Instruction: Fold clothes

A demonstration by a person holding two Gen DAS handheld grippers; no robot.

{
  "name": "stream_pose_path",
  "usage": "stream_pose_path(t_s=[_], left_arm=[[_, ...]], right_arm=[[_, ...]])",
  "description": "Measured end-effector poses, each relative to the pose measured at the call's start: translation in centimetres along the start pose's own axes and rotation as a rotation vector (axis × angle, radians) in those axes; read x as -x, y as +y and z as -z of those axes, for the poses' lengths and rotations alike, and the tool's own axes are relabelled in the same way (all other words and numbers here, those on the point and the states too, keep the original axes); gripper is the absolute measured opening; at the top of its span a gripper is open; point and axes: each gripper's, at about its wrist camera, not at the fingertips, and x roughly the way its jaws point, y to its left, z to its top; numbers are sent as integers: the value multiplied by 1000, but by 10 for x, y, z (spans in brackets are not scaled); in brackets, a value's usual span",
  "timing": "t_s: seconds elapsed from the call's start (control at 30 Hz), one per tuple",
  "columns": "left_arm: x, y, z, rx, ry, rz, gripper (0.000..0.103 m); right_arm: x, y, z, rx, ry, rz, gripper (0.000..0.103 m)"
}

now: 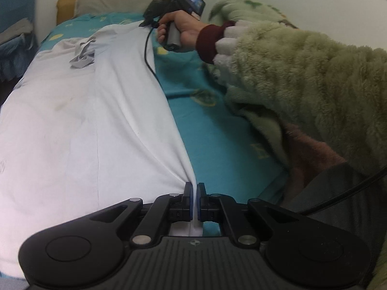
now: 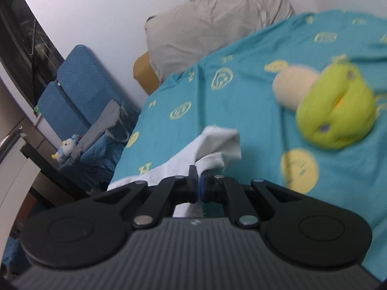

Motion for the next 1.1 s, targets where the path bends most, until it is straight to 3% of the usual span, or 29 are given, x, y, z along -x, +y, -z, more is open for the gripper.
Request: stream_pose_path(t_s=[0.23, 0.4, 0.5, 0.53, 0.57, 0.6, 0.67, 0.77, 1.0, 1.1], left_arm=[[-49, -40, -23, 34, 31, 119, 3], [-78, -38, -18, 71, 75, 119, 4], [-70, -35, -20, 71, 59, 100, 15], [-65, -35, -21, 66, 48, 87, 28], [-61, -35, -22, 62, 36, 74, 47], [-56, -35, -23, 57, 24, 62, 55], [-44, -35, -25, 49, -4, 34, 71], [-19, -32, -28, 40, -60, -14, 78], [45, -23, -31, 9, -201, -139, 81], [73, -19, -28, -4, -264, -202, 87]], right_arm=[[21, -33, -36, 85, 7, 151, 5], [11, -65, -20, 127, 29, 183, 7], [7, -70, -11, 147, 21, 194, 9], [8, -67, -11, 151, 23, 202, 11], [9, -65, -10, 154, 25, 211, 19], [11, -62, -10, 158, 24, 217, 44], [25, -54, -10, 166, -14, 202, 80], [53, -36, -8, 170, -31, 176, 78], [147, 25, 17, 210, -51, 145, 78], [193, 53, 31, 224, -71, 127, 78]])
